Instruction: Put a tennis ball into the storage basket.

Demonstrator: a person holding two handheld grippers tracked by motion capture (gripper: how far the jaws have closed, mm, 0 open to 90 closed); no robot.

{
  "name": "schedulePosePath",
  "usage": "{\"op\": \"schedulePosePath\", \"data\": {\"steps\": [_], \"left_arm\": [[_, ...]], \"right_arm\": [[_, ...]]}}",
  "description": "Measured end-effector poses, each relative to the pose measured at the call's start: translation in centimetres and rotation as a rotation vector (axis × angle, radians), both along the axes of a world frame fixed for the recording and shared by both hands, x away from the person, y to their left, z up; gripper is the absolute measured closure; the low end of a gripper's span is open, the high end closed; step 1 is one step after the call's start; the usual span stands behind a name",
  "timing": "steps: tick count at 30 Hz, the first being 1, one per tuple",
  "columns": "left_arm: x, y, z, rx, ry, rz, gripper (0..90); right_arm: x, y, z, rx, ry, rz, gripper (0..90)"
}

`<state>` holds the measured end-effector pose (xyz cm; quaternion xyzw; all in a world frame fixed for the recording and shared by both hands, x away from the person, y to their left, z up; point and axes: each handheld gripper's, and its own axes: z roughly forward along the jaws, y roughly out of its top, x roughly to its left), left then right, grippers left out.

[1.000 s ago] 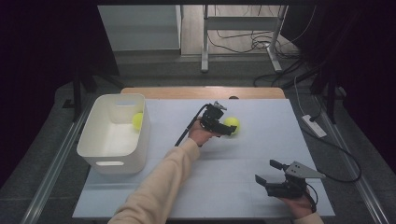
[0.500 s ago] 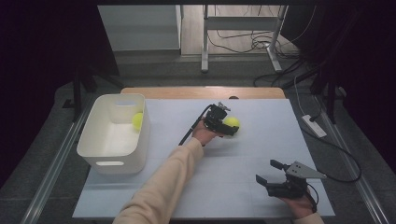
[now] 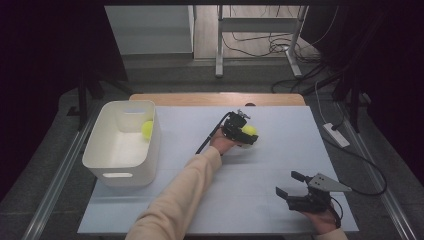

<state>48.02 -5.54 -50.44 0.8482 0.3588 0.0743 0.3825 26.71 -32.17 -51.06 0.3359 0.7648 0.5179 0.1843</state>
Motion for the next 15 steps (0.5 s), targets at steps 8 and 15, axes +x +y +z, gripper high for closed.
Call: {"op": "schedulePosePath", "data": {"steps": [8,15], "left_arm": [[0.28,0.42,0.14,-0.012,0.04,-0.001,27.1],[0.2,0.88,0.66,-0.03,0.046,-0.002,27.6]], "right_arm": [[-0.05,-0.09,0.02,0.003,-0.001,-0.006,13.1],[0.0,-0.18,0.09,0.0,-0.006,-0.009,13.1]]}}
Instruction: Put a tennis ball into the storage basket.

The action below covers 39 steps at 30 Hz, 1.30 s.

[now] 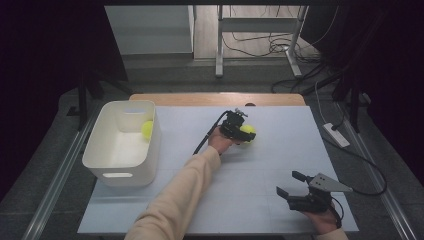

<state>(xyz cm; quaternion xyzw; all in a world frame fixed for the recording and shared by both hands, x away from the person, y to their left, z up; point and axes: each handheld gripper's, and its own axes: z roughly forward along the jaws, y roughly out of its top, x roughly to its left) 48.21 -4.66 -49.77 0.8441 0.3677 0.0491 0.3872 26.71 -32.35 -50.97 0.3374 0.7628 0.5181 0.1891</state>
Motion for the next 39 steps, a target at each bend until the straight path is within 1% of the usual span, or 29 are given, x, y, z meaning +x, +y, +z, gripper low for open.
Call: {"op": "schedulePosePath", "data": {"steps": [4,6,9,12,14,18,21,27,31,39], "left_arm": [[-0.3,0.2,0.6,-0.003,-0.009,-0.008,27.6],[-0.5,0.3,1.0,-0.01,-0.015,-0.009,27.6],[-0.7,0.5,1.5,-0.024,-0.015,-0.016,27.6],[-1.1,0.7,2.0,-0.025,-0.024,-0.019,27.6],[-1.4,1.0,2.5,-0.033,-0.032,-0.022,27.6],[-1.8,1.4,3.4,-0.033,-0.05,-0.031,27.6],[-2.1,1.6,3.9,-0.036,-0.058,-0.028,27.6],[-2.5,2.0,4.3,-0.044,-0.072,-0.031,27.6],[-2.6,2.3,4.5,-0.034,-0.081,-0.035,27.6],[-2.9,3.4,5.2,-0.049,-0.09,-0.025,27.6]], "right_arm": [[0.0,-0.1,0.0,0.001,0.0,-0.004,13.1],[0.0,-0.1,0.0,-0.001,-0.002,-0.007,13.1],[0.0,0.0,0.0,-0.001,-0.004,-0.002,13.1],[-0.1,0.1,0.0,-0.001,-0.005,-0.002,13.1],[0.0,0.1,0.0,-0.001,-0.006,-0.002,13.1],[0.0,0.2,0.0,-0.003,-0.006,-0.001,13.1],[0.0,0.2,0.0,-0.006,-0.004,0.002,13.1],[-0.1,0.3,0.1,-0.002,-0.005,0.001,13.1],[-0.1,0.3,0.1,-0.002,-0.008,-0.002,13.1],[0.0,0.3,0.0,-0.007,-0.008,-0.007,13.1]]}}
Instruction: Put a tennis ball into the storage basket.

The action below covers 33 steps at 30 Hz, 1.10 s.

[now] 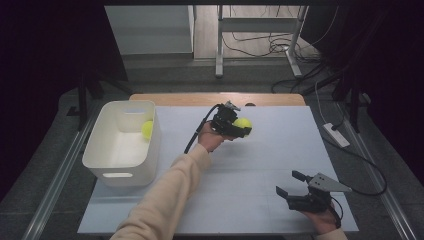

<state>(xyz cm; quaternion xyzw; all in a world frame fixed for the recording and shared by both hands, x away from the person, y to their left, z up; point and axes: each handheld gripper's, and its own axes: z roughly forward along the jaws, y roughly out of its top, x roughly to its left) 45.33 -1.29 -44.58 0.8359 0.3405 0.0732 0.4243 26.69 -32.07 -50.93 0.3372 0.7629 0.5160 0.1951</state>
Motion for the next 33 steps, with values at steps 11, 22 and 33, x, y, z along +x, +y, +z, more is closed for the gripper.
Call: {"op": "schedulePosePath", "data": {"steps": [11,22,33], "left_arm": [[-0.8,1.1,1.0,-0.025,-0.011,0.0,27.6],[-1.4,2.3,1.5,-0.026,-0.018,-0.001,27.6],[-2.2,3.7,2.7,-0.042,-0.042,0.001,27.6]], "right_arm": [[0.0,0.0,-0.1,-0.003,0.0,0.001,13.1],[0.0,0.0,-0.1,-0.003,0.003,0.0,13.1],[0.0,0.0,0.0,-0.003,0.004,-0.002,13.1]]}}
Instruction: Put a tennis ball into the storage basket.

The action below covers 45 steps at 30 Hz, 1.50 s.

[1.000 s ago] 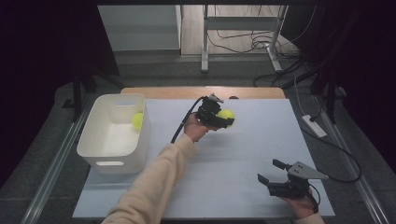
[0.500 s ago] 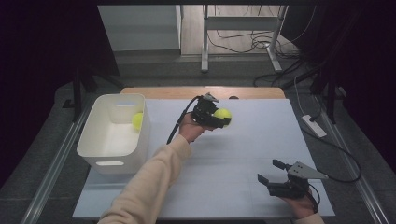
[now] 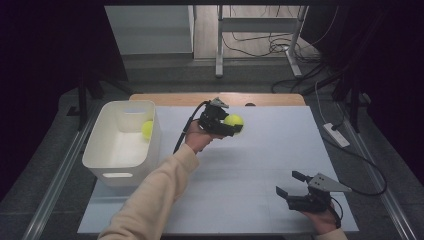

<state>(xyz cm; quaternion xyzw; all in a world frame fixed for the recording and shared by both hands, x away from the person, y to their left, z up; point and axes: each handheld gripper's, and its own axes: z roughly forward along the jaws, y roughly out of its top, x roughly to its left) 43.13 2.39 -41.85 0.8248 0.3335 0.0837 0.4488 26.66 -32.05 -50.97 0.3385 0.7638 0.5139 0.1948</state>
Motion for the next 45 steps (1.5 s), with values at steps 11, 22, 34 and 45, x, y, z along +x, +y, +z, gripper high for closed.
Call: {"op": "schedulePosePath", "data": {"steps": [11,22,34,45], "left_arm": [[-0.6,0.8,0.5,-0.01,-0.005,0.002,27.6],[-1.0,1.9,1.0,-0.008,-0.014,0.018,27.6],[-1.6,2.7,1.6,-0.011,-0.03,0.026,27.6],[-2.4,3.8,2.8,-0.016,-0.054,0.032,27.6]], "right_arm": [[-0.1,0.0,0.0,0.001,0.001,0.004,13.1],[-0.1,0.0,0.0,-0.003,-0.002,0.001,13.1],[-0.1,0.1,0.0,-0.007,0.0,0.002,13.1],[-0.1,0.0,0.1,-0.004,-0.006,-0.001,13.1]]}}
